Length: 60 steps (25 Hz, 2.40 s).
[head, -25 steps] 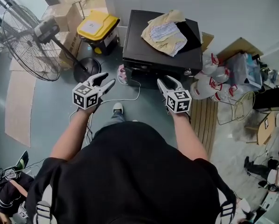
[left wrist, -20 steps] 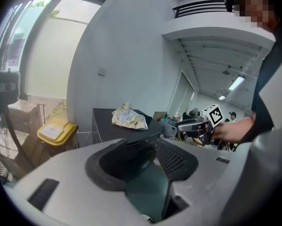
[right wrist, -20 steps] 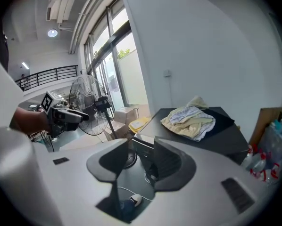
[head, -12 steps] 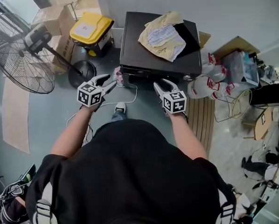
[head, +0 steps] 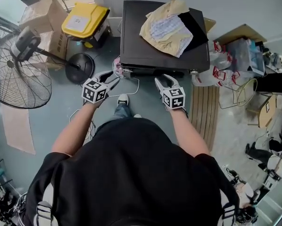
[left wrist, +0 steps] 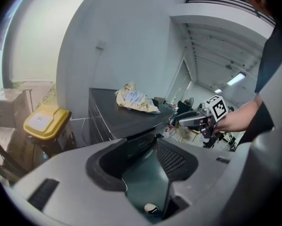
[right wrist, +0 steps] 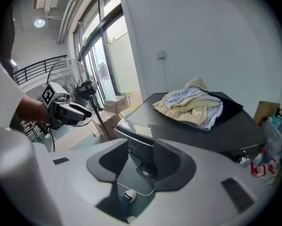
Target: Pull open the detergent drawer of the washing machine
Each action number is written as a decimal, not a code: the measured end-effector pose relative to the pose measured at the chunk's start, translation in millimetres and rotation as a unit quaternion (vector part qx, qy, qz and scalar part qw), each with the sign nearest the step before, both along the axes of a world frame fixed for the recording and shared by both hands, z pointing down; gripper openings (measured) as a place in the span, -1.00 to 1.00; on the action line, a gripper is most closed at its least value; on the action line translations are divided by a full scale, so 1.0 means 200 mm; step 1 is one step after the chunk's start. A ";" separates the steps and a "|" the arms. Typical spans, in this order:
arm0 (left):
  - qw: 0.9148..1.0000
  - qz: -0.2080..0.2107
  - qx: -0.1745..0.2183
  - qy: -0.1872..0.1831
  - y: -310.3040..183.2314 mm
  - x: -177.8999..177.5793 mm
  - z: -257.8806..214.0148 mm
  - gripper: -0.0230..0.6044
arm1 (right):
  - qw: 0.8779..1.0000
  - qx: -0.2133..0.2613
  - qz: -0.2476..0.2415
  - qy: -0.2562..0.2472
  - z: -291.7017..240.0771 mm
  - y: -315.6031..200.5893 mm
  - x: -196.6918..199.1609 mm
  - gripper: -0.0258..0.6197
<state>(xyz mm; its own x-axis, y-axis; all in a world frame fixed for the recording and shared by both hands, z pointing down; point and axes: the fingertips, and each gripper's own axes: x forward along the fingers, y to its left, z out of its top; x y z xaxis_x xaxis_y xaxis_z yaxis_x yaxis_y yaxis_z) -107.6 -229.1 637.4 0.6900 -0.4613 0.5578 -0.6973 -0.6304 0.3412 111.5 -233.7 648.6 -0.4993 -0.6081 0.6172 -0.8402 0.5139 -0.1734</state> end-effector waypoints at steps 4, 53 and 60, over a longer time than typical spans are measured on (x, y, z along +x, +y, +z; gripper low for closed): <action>1.000 0.017 -0.004 -0.019 -0.09 0.00 0.12 -0.28 | 1.000 -0.010 0.018 0.006 0.11 -0.07 0.01 -0.39; 0.979 0.161 0.022 -0.124 -0.18 0.19 0.60 -0.61 | 0.995 -0.030 -0.060 0.068 0.50 -0.13 -0.12 -0.64; 0.983 0.143 0.001 -0.115 -0.06 0.20 0.61 -0.61 | 0.997 -0.043 -0.045 0.049 0.50 -0.02 -0.10 -0.64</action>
